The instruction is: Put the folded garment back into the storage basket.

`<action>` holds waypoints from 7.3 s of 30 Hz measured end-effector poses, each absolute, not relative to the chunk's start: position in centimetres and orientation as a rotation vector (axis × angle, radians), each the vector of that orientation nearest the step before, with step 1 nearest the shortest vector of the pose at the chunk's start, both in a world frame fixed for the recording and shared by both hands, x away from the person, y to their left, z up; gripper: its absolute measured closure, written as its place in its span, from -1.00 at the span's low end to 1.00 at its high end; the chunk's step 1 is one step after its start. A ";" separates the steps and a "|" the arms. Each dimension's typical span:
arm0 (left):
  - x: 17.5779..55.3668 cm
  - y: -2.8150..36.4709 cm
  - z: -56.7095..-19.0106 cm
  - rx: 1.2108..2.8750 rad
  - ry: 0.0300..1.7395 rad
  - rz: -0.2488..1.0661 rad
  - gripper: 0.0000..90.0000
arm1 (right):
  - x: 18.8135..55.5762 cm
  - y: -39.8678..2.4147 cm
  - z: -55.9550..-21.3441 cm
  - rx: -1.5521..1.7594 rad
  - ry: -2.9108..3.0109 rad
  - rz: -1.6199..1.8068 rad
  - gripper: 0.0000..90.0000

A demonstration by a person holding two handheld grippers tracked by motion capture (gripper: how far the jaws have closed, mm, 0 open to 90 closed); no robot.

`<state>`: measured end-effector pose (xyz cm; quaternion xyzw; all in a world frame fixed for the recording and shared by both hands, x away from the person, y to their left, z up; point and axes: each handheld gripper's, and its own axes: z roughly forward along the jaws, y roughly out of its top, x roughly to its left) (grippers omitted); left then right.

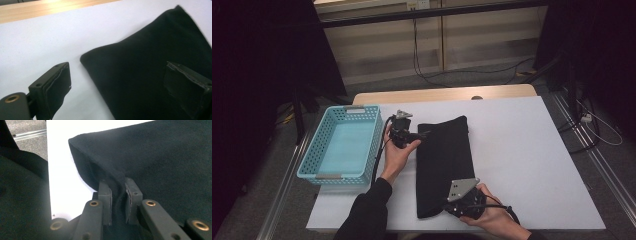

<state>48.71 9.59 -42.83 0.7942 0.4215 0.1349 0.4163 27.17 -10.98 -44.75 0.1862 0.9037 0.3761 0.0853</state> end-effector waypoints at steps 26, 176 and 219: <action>52.9 9.9 -45.1 1.975 1.149 0.318 -0.18 | 27.2 -11.0 -44.8 0.542 2.690 1.124 0.75; 52.6 9.9 -34.3 1.827 1.092 0.340 0.82 | 27.0 -12.4 -36.6 0.594 2.355 1.560 0.76; 51.7 16.0 -30.0 1.810 1.085 0.447 0.82 | 28.2 -8.0 -34.1 0.487 2.326 1.670 0.76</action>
